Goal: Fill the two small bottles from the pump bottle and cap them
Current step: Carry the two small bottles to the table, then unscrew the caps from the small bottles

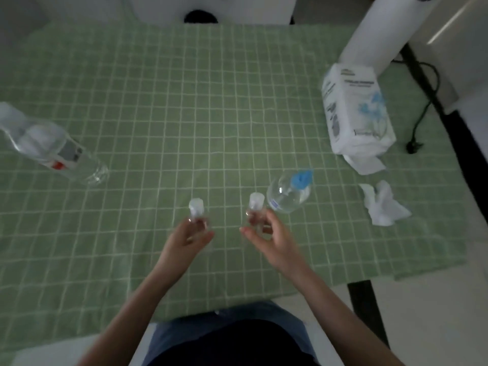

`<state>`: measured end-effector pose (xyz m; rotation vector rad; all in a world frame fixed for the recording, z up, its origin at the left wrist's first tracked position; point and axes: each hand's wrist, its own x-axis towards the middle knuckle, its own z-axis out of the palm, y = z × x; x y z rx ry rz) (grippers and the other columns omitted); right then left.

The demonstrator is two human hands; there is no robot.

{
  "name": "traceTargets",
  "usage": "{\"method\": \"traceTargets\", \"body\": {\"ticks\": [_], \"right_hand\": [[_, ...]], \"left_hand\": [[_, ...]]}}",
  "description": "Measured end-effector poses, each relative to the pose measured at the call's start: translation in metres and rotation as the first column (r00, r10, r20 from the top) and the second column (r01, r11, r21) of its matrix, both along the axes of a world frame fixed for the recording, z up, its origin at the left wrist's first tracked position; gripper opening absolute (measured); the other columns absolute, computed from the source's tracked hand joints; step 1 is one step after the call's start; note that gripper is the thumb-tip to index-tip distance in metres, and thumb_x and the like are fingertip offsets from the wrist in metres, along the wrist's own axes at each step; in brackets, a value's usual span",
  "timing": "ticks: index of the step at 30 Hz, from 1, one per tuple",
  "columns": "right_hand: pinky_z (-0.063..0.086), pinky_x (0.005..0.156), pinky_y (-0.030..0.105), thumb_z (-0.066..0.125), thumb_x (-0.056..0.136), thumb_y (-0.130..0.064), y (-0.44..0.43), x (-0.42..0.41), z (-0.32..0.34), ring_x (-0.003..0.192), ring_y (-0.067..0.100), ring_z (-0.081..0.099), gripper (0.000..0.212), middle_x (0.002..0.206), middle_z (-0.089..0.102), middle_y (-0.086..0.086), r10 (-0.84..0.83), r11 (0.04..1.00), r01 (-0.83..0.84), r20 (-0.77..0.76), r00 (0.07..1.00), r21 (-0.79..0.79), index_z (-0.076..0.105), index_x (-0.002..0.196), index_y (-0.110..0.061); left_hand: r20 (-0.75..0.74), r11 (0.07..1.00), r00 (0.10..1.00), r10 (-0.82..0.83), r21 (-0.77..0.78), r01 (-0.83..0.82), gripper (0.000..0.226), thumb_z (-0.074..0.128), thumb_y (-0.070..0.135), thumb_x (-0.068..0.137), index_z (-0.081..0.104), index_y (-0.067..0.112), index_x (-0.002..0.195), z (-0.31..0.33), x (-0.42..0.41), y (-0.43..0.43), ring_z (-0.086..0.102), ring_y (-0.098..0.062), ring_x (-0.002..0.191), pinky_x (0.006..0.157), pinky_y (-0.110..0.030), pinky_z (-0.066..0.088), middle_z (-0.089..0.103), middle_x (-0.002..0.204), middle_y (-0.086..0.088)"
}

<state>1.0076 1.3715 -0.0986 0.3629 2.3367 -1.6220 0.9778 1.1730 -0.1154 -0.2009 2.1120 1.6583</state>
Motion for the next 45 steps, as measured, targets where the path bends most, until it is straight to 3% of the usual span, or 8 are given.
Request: {"method": "traceTargets", "body": {"ticks": [3,7,14,27,31,35,41,45], "right_hand": [[0.043,0.081,0.009,0.065,0.084,-0.047,0.006,-0.013,-0.003,0.096,-0.008,0.059,0.03,0.104,0.063,-0.019,0.053,0.999,-0.053,0.009,0.999,-0.004,0.054,0.109,-0.035],[0.042,0.08,0.008,0.06,0.076,-0.058,0.003,-0.032,-0.008,0.092,-0.017,0.056,0.033,0.099,0.06,-0.027,0.131,0.991,-0.131,0.003,0.991,0.011,0.05,0.104,-0.045],[0.047,0.087,0.018,0.059,0.074,-0.061,-0.003,-0.062,-0.022,0.097,-0.008,0.059,0.042,0.106,0.062,-0.02,0.092,0.996,-0.093,-0.098,0.991,-0.008,0.051,0.109,-0.039],[0.053,0.084,0.022,0.069,0.072,-0.053,-0.006,-0.079,-0.065,0.097,0.002,0.066,0.034,0.104,0.07,-0.014,0.103,0.976,-0.16,-0.333,0.937,-0.149,0.062,0.103,-0.041],[0.05,0.082,0.01,0.068,0.071,-0.05,-0.005,-0.077,-0.066,0.097,-0.005,0.065,0.035,0.103,0.07,-0.02,0.164,0.963,-0.233,-0.388,0.907,-0.139,0.06,0.103,-0.04],[0.049,0.094,0.027,0.067,0.064,-0.058,-0.006,-0.067,-0.064,0.101,-0.004,0.064,0.045,0.103,0.07,-0.02,0.224,0.959,-0.276,-0.422,0.878,-0.066,0.058,0.104,-0.04],[0.051,0.086,0.02,0.07,0.062,-0.054,-0.015,-0.035,-0.068,0.098,-0.001,0.066,0.048,0.101,0.073,-0.015,0.21,0.951,-0.286,-0.44,0.873,-0.114,0.061,0.104,-0.034],[0.053,0.081,0.017,0.073,0.064,-0.047,-0.031,-0.014,-0.076,0.096,0.003,0.067,0.045,0.099,0.073,-0.009,0.197,0.938,-0.302,-0.458,0.867,-0.168,0.064,0.104,-0.029]], "left_hand": [[0.008,0.998,0.999,0.049,-0.05,-0.048,0.037,0.066,0.024,0.083,0.055,0.027,0.118,-0.002,-0.009,0.006,0.057,-0.005,0.102,0.084,-0.024,0.045,0.056,0.113,0.021],[-0.108,0.991,0.99,0.089,-0.089,-0.099,0.038,0.07,0.02,0.08,0.051,0.039,0.106,-0.004,-0.034,0.01,0.051,0.009,0.097,0.077,-0.016,0.039,0.055,0.106,0.022],[-0.214,0.991,0.975,0.056,-0.108,-0.081,0.035,0.072,0.021,0.079,0.055,0.029,0.109,-0.032,-0.079,0.016,0.06,-0.011,0.097,0.085,-0.029,0.047,0.061,0.105,0.008],[-0.498,0.975,0.866,0.032,-0.176,-0.137,0.04,0.073,0.037,0.073,0.052,0.026,0.105,-0.086,-0.09,0.016,0.058,-0.01,0.093,0.071,-0.015,0.04,0.062,0.104,0.005],[-0.489,0.956,0.872,-0.022,-0.266,-0.125,0.08,0.078,0.039,0.067,0.038,0.014,0.132,-0.093,-0.085,0.014,0.05,-0.019,0.116,0.097,-0.036,0.044,0.051,0.128,0.0],[-0.515,0.95,0.857,-0.031,-0.283,-0.136,0.107,0.078,0.035,0.067,0.009,0.02,0.147,-0.086,-0.052,0.013,0.035,-0.019,0.13,0.108,-0.046,0.034,0.032,0.143,0.0],[-0.637,0.983,0.771,-0.02,-0.153,-0.101,0.094,0.049,0.058,0.062,0.01,0.034,0.144,-0.069,0.024,0.014,0.021,-0.003,0.132,0.111,-0.037,0.024,0.019,0.135,0.027],[-0.705,0.976,0.699,-0.119,-0.214,-0.05,0.079,0.062,0.042,0.07,0.027,0.025,0.138,-0.067,0.039,0.027,0.033,-0.005,0.129,0.109,-0.035,0.031,0.037,0.136,0.013]]}}
